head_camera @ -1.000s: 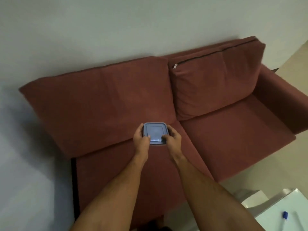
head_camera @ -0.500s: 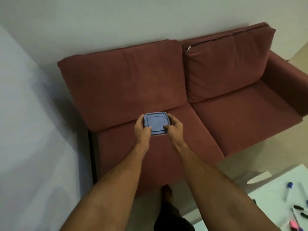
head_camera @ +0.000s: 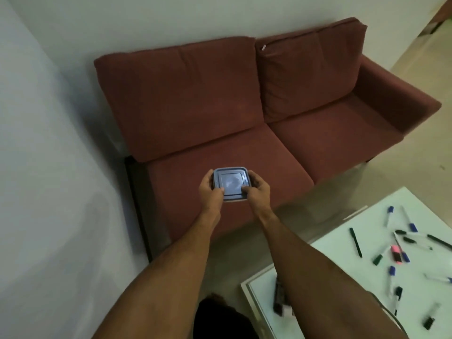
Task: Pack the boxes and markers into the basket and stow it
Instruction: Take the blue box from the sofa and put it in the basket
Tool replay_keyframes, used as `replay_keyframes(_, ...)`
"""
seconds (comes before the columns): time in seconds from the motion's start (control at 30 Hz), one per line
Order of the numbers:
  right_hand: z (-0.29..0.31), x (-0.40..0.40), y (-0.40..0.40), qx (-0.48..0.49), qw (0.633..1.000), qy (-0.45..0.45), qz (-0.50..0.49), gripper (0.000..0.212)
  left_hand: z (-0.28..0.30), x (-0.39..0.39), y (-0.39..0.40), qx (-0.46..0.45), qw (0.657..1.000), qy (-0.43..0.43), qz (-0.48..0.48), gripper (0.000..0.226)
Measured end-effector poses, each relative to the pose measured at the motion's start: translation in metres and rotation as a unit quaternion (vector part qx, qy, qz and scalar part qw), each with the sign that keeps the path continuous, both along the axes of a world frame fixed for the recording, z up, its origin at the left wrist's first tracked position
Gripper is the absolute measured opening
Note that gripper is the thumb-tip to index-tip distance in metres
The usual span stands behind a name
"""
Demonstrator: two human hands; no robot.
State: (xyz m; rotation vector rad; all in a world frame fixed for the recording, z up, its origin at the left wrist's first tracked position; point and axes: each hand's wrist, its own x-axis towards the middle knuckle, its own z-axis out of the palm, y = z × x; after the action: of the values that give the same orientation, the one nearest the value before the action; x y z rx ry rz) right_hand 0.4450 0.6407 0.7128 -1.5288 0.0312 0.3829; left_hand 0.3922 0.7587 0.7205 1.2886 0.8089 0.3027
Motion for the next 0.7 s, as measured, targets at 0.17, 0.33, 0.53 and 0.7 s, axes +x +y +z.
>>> replay_keyframes(0.17, -0.009, -0.043, -0.035, -0.01, 0.999, 0.016, -0.028, 0.05, -0.005, -0.039, -0.033, -0.007, 1.0, 0.011, -0.017, 0.07)
replay_keyframes(0.33, -0.021, -0.082, -0.091, -0.018, 0.996, 0.036, -0.082, 0.053, -0.026, -0.066, -0.089, -0.024, 0.998, 0.023, -0.052, 0.072)
replay_keyframes(0.53, -0.054, -0.119, -0.193, -0.054, 0.989, 0.048, -0.13, 0.053, -0.066, -0.087, -0.186, -0.023, 0.993, 0.048, -0.109, 0.073)
replay_keyframes(0.7, -0.075, -0.15, -0.284, -0.078, 0.988, 0.036, -0.125, 0.056, -0.099, -0.118, -0.272, -0.022, 0.987, 0.062, -0.144, 0.074)
